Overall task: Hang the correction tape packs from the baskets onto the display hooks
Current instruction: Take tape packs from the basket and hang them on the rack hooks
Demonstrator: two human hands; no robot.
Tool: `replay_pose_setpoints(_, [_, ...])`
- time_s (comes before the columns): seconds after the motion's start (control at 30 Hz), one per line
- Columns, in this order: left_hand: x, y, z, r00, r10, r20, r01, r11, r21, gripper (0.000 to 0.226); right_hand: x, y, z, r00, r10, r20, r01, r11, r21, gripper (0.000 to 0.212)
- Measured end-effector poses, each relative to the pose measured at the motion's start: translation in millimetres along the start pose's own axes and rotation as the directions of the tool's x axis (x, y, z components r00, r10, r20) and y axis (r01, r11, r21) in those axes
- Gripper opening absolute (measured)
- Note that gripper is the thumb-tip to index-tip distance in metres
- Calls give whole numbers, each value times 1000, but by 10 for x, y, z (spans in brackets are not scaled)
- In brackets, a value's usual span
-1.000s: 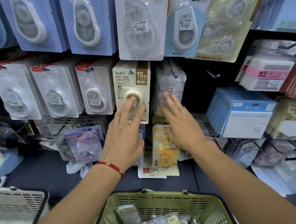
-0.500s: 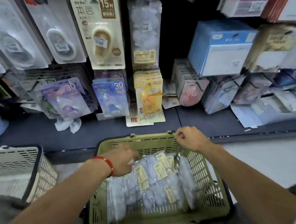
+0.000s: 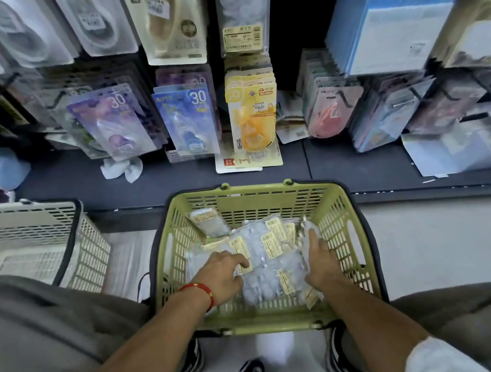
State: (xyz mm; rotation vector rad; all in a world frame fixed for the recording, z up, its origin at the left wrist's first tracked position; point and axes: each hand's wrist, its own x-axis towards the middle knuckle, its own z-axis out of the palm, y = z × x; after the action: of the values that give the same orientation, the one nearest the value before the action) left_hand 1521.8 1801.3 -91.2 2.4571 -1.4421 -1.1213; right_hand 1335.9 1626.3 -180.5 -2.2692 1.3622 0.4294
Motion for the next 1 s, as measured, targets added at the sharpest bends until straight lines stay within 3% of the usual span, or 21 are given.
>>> replay_pose_setpoints(0.1, [54,67,26,1000,2,-22,-4,997,-72,38,-14,5,-231,994,104,19,-104,935,338,121])
replay_pose_setpoints(0.23, [131,200,82,999,-50,-1,47,953,-300,34,-93,66,-554,987,136,86,-160,808,566,104])
replay_pose_setpoints(0.3, [171,290,113,992,-109,61,125,874,-470,37,-158,66,-670,981,147,124,-191,672,715,93])
replay_pose_setpoints(0.37, [170,392,136,969,-172,177,246,725,-643,52,-247,14,-771,977,118,176,-211,471,856,78])
replay_pose_setpoints(0.43, [144,499,138,934,-169,314,356,488,-797,65,-367,-104,-868,980,54,190,-198,285,938,69])
replay_pose_setpoints(0.53, [112,647,38,946,-74,314,322,168,-932,56,-545,-334,-948,983,-130,129,-116,105,988,63])
replay_pose_setpoints(0.63, [58,699,-187,982,-73,175,169,-89,-982,35,-680,-567,-1053,952,-300,60,-2,189,982,71])
replay_pose_setpoints(0.7, [-15,660,-342,994,-100,53,40,-130,-991,34,-737,-687,-1185,930,-366,40,86,322,943,69])
replay_pose_setpoints(0.77, [-101,626,-467,989,-121,-84,-97,-105,-990,42,-795,-822,-1353,923,-384,3,175,429,886,67])
replay_pose_setpoints(0.87, [-225,621,-684,950,-152,-271,-270,32,-962,48,-793,-1037,-1635,930,-337,-146,322,559,764,67])
replay_pose_setpoints(1.0, [-321,649,-1149,889,-117,-444,-438,68,-896,42,-732,-1283,-2071,888,-414,-201,416,539,732,38])
